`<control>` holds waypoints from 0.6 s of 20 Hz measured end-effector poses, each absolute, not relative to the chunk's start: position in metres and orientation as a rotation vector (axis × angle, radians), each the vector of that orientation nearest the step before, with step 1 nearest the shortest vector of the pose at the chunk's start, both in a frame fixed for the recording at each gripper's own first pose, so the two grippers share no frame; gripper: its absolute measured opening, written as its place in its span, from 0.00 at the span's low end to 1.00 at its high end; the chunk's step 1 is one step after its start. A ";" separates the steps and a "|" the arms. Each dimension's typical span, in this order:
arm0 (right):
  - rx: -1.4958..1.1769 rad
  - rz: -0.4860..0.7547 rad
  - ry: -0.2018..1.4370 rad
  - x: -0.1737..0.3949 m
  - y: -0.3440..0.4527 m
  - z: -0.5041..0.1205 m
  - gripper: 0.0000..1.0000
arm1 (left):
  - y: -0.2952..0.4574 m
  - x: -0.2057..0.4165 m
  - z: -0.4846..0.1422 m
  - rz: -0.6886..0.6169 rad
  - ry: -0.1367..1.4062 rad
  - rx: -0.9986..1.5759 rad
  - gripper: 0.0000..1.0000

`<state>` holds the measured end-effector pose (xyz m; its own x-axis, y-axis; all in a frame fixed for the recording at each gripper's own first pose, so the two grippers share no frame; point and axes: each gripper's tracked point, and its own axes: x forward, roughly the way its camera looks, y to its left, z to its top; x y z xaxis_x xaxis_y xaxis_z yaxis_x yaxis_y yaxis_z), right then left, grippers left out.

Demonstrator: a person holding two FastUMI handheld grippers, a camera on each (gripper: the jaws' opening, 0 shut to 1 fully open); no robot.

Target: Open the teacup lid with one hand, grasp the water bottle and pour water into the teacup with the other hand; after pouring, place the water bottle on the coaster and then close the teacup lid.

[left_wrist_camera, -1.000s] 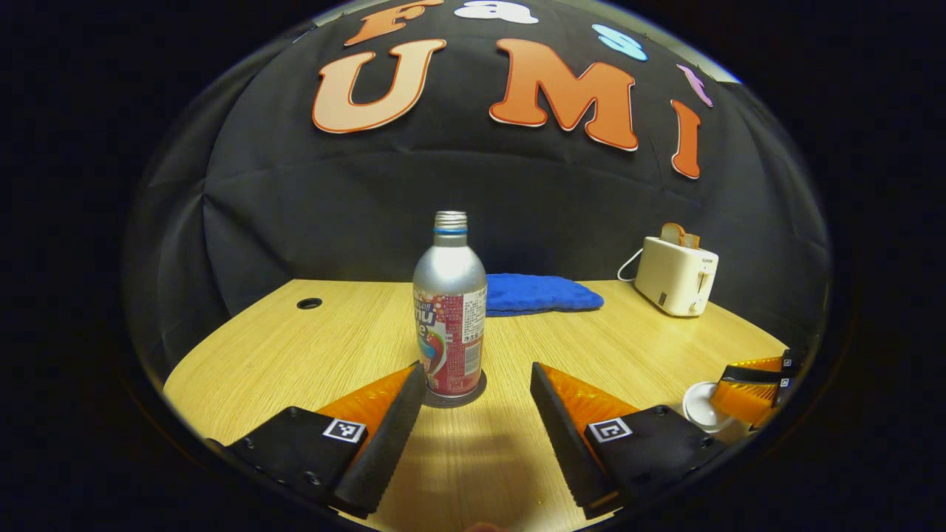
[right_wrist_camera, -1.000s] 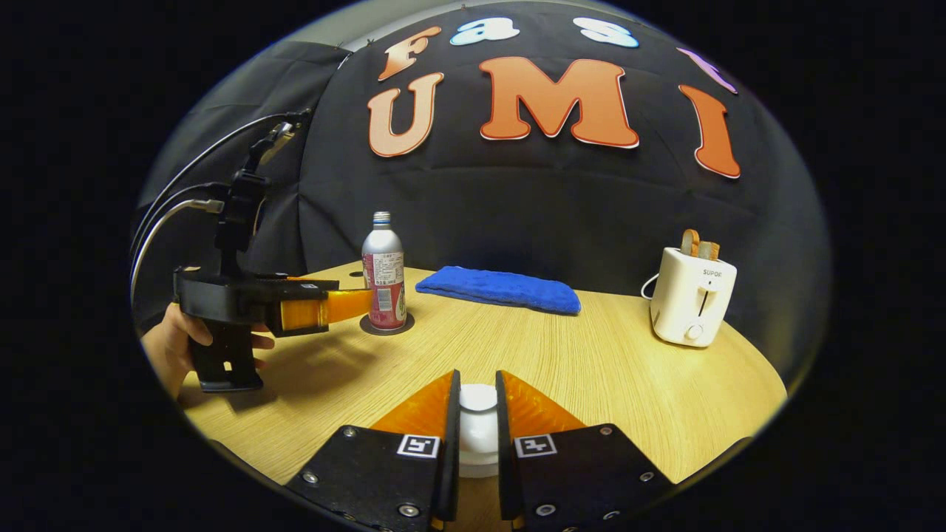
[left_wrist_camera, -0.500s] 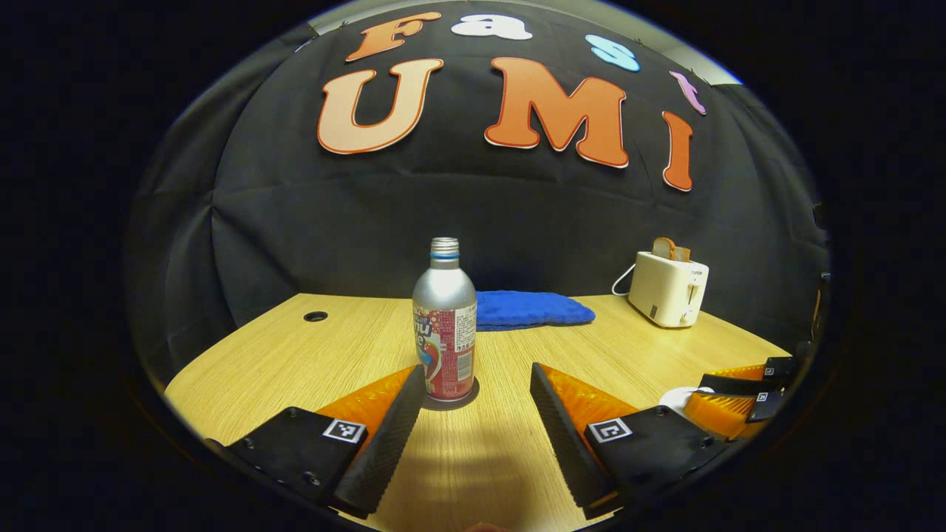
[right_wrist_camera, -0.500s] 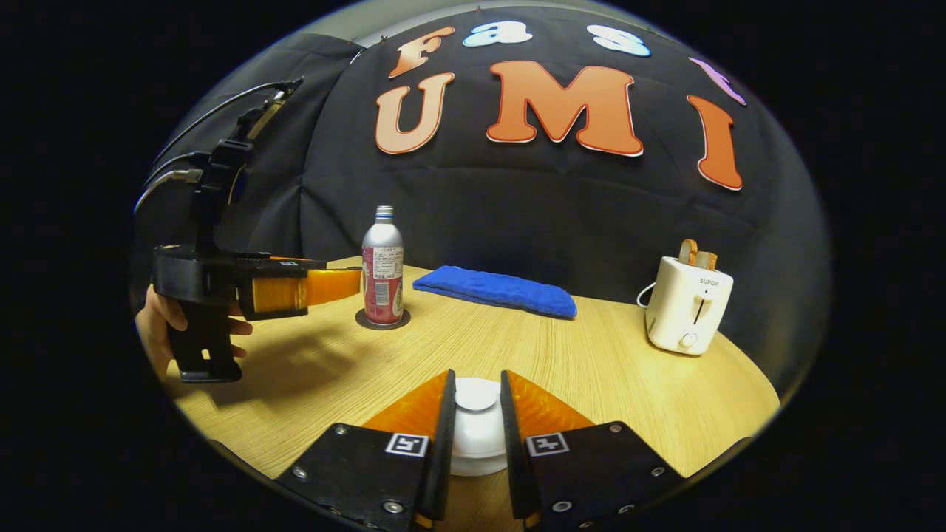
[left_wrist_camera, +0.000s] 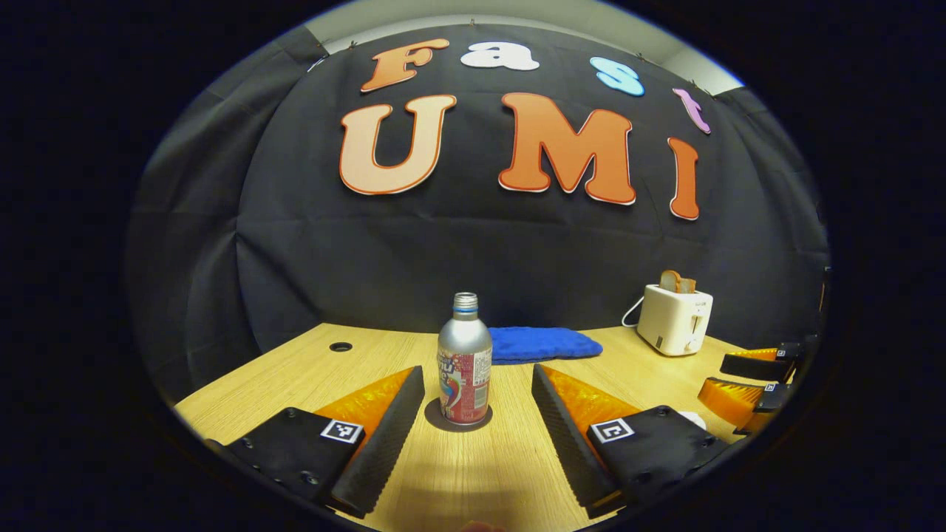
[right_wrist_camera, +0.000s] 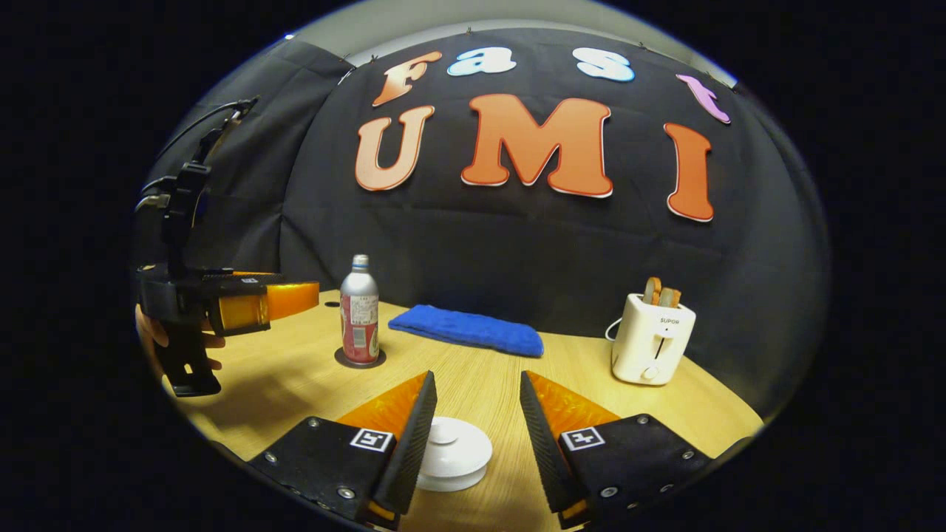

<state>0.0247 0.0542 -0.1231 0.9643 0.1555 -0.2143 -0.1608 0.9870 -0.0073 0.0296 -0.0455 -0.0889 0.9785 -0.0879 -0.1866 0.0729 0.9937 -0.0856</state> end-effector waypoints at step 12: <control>-0.075 0.044 -0.011 0.005 0.009 -0.022 0.84 | -0.013 -0.009 -0.042 0.023 0.066 -0.040 0.97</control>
